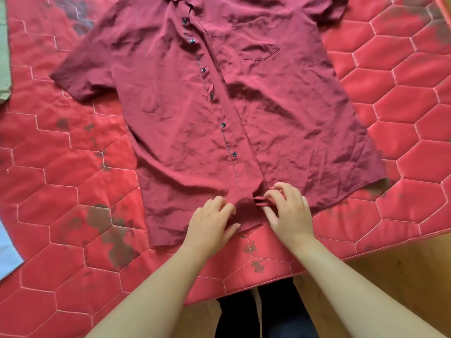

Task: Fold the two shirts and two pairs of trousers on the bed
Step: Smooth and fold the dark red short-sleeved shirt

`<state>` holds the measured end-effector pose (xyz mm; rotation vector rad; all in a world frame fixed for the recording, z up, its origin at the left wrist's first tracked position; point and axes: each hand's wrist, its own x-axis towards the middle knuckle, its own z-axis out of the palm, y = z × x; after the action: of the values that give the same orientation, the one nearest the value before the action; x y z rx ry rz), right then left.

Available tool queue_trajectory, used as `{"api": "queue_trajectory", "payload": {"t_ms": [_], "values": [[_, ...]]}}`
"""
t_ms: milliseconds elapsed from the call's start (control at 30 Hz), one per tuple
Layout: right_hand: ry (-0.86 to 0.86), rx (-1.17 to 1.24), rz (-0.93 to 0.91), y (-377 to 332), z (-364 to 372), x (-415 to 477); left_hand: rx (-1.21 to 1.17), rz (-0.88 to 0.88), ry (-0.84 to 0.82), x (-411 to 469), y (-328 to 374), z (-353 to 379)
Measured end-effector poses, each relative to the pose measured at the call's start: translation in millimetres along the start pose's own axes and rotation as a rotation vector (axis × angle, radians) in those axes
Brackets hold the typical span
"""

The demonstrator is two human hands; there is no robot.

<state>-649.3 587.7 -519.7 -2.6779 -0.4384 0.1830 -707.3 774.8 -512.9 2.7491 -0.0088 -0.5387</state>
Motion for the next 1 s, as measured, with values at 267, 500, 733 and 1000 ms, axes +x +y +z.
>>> {"api": "queue_trajectory", "payload": {"t_ms": [267, 500, 733, 1000], "values": [[-0.096, 0.011, -0.062, 5.2, 4.8, -0.6, -0.085, -0.083, -0.008, 3.2, -4.2, 10.9], [-0.135, -0.017, -0.078, 15.5, -2.1, -30.2, -0.421, -0.209, 0.272, -5.6, -14.8, -20.8], [-0.149, 0.017, -0.166, -13.0, -3.7, -23.0, -0.462, -0.225, 0.305, -5.6, -15.9, -49.9], [-0.162, 0.033, -0.087, -8.9, 10.7, -7.3, -0.442, -0.196, 0.314, 3.8, -16.7, -52.9]]}}
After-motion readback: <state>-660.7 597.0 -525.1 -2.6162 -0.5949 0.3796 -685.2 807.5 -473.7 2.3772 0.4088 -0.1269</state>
